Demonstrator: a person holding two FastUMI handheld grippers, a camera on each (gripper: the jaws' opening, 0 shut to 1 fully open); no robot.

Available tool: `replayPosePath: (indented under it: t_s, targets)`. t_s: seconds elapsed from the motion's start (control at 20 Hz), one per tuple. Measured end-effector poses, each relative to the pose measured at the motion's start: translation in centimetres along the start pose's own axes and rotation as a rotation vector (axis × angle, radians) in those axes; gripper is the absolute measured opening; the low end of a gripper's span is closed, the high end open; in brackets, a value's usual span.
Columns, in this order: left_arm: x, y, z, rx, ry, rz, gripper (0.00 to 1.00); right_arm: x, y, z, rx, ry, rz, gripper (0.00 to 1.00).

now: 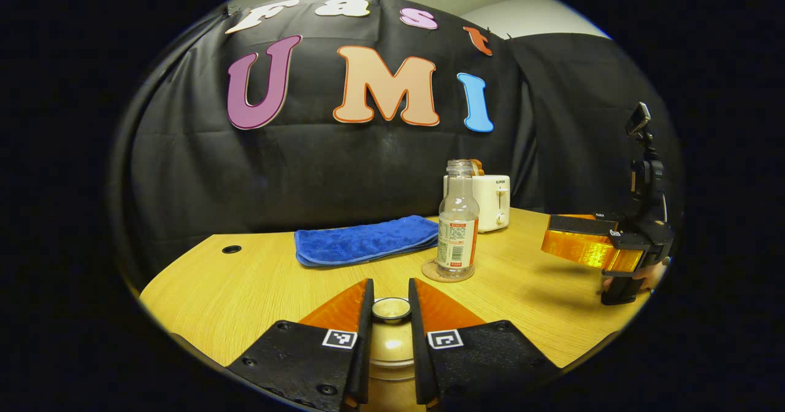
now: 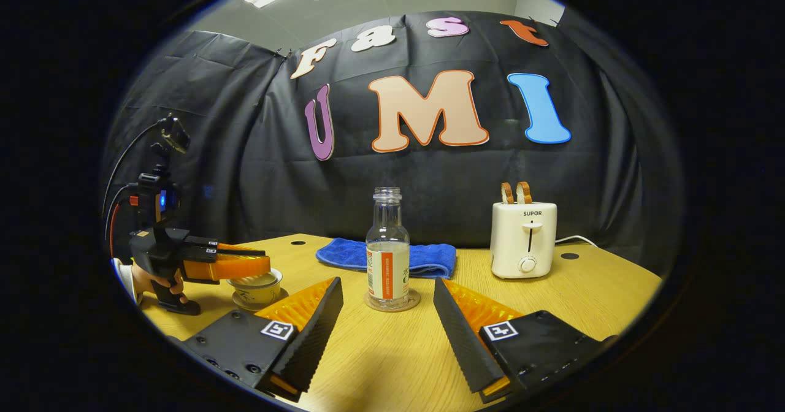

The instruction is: Open the teacup lid with one hand, grasp the water bottle and pour water into the teacup with the other hand; after pouring, place the water bottle on the coaster and then close the teacup lid.

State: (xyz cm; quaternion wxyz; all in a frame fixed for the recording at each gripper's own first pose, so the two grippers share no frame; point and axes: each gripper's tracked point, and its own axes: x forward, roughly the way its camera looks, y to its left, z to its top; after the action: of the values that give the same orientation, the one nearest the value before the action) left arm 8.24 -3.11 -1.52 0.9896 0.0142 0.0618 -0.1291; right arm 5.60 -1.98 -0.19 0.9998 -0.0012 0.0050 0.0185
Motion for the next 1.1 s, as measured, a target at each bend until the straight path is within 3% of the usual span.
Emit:
replayPosePath:
  t_s: [0.35,0.4,0.9,1.0,1.1]
  targets:
    - [0.0,0.1,-0.1,0.001,0.005,0.003,0.28,0.0,0.1,0.0,0.000,0.000,0.007,0.95]
    - [0.1,0.1,-0.1,0.002,0.007,0.004,0.28,0.0,0.1,0.0,0.000,0.000,0.007,0.92]
    - [-0.2,0.4,0.1,-0.010,-0.005,0.019,0.33,0.0,0.2,0.0,0.000,0.000,0.009,0.92]
    - [-0.4,0.5,0.2,-0.014,-0.007,0.025,0.46,0.0,0.1,0.0,0.000,0.000,0.009,0.95]
    - [-0.6,1.0,0.2,-0.023,-0.013,0.046,0.68,0.0,0.1,0.0,-0.001,0.001,0.009,0.92]
